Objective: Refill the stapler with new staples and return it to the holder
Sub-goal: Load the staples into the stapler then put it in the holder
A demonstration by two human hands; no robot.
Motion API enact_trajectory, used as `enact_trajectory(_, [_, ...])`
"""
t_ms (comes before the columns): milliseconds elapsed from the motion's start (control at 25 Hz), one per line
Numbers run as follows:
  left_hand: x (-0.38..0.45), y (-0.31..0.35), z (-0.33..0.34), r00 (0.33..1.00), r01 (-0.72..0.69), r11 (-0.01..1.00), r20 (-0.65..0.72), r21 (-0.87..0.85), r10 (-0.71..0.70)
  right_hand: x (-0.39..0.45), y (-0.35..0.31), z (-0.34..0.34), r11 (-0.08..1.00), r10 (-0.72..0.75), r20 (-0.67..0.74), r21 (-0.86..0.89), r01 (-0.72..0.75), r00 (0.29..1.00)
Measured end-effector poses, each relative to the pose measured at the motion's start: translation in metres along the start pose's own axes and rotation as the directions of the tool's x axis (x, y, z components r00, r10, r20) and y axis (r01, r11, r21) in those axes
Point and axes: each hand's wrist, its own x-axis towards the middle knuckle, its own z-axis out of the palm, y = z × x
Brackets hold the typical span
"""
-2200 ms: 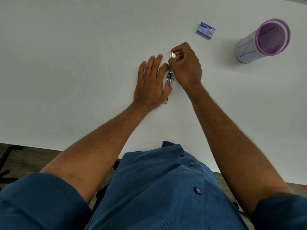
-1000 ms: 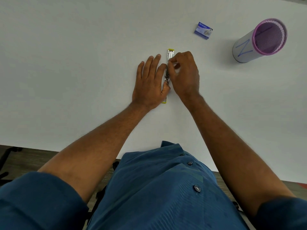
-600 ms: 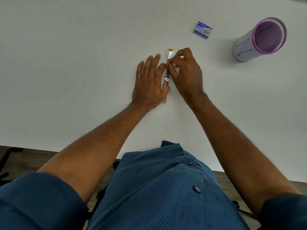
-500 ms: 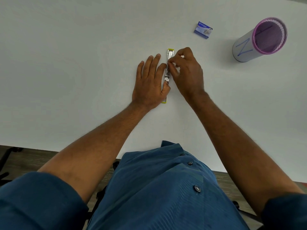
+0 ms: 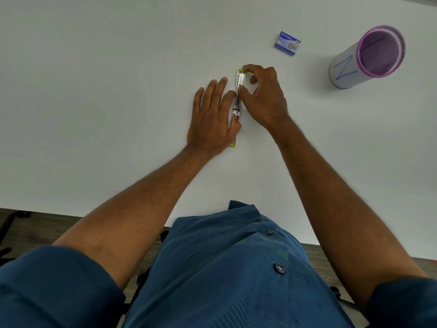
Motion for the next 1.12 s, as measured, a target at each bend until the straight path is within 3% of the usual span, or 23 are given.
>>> enact_trajectory(80, [0.000,0.001,-0.001,1.000,-0.003,1.000,0.018,0.000,0.003,0.003,-0.001,-0.002,0.999,0.001,0.050,0.043,-0.003,0.999])
enact_trajectory(320, [-0.001,0.001,-0.002,0.999,-0.001,1.000,0.037,-0.004,0.001,0.001,-0.005,-0.013,0.912,0.060,0.180,0.391,-0.127,0.982])
enact_trajectory(480, [0.000,0.002,-0.003,0.998,0.019,0.999,0.061,-0.027,-0.017,-0.011,-0.010,-0.010,0.866,0.067,0.146,0.483,-0.130,0.987])
enact_trajectory(760, [-0.003,0.004,-0.013,0.993,0.097,0.959,0.093,-0.266,-0.075,-0.024,0.000,-0.025,0.589,0.271,0.091,0.771,-0.240,0.958])
enact_trajectory(880, [0.002,0.023,-0.031,0.932,0.290,0.874,0.324,-0.390,-0.165,-0.030,0.007,-0.035,0.526,0.343,0.054,0.816,-0.240,0.938])
enact_trajectory(960, [-0.001,0.038,-0.043,0.853,0.456,0.731,0.484,-0.507,-0.197,-0.037,0.012,-0.036,0.518,0.355,0.050,0.821,-0.241,0.934])
enact_trajectory(1000, [-0.005,0.044,-0.049,0.835,0.499,0.655,0.517,-0.567,-0.189,-0.043,0.014,-0.035,0.527,0.357,0.051,0.814,-0.246,0.933])
enact_trajectory(1120, [-0.006,0.063,-0.063,0.832,0.526,0.565,0.522,-0.636,-0.187,-0.061,0.018,-0.028,0.504,0.349,0.069,0.827,-0.250,0.934])
